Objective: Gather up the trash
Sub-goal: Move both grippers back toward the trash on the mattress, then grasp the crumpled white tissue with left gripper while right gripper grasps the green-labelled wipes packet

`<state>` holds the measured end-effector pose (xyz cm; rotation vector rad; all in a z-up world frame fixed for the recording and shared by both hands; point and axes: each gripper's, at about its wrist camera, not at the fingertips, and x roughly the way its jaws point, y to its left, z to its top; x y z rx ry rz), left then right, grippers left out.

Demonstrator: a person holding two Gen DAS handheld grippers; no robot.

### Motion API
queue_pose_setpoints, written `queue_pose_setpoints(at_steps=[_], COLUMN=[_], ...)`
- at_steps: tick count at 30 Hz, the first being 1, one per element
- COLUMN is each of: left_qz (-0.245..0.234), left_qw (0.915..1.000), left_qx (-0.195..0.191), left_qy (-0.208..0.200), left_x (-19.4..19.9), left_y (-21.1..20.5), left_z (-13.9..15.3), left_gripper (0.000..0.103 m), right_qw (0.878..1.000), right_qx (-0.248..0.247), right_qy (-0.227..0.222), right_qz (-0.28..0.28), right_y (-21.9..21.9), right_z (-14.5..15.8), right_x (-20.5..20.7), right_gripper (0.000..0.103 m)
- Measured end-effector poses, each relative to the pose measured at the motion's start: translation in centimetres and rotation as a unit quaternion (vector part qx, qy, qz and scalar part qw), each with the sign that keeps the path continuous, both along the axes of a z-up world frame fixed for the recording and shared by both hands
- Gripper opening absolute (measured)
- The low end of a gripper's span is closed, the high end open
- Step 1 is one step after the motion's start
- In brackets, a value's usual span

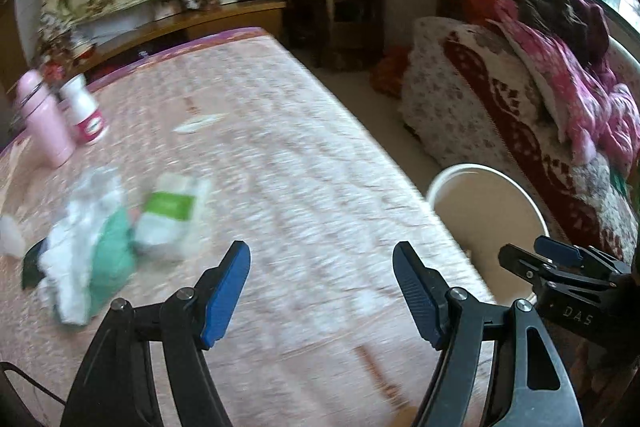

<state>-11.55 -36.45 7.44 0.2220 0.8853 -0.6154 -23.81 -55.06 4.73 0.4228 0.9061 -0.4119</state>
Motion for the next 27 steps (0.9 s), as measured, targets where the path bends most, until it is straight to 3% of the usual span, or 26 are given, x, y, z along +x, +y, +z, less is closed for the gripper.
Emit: queue_pose_setpoints(at_steps=[13,20,23,25,26,27], left_qz=[0.121,0.177,0.169,0.155,0.147,0.137], left_qw=[0.9926,0.9834,0.9849,0.9875,0.9883,0.9881], left_qx=[-0.007,-0.013,-0.020,-0.010,-0.009,-0.020], left_qy=[0.006,0.036,0.032,0.028,0.039,0.068], left_x=[6.1,10.4,10.8,11.1,11.6,12.1], left_y=[12.3,16.2,16.3,16.0,15.8,15.9], left_z=[0.7,-1.3,-1.2,-1.1,-1.2,-1.4], left_gripper=[0.078,0.078,0.075,0.041,0.013,0.012], right_qw=[0.997,0.993,0.992,0.991,0.991,0.991], right_qx=[-0.001,0.001,-0.001,-0.001,0.000,0.001], right_qy=[-0.004,-0.003,0.000,0.003,0.004,0.005], right_qz=[0.076,0.114,0.127,0.132,0.133,0.134], right_y=[7.2,10.3,11.4,11.9,12.1,12.2], right_z=[0.9,0.9,0.9,0.7,0.6,0.5], right_x=[3.6,5.3,5.7,6.0,6.2,6.3], right_gripper=[0.072,0.072,0.072,0.072,0.072,0.072])
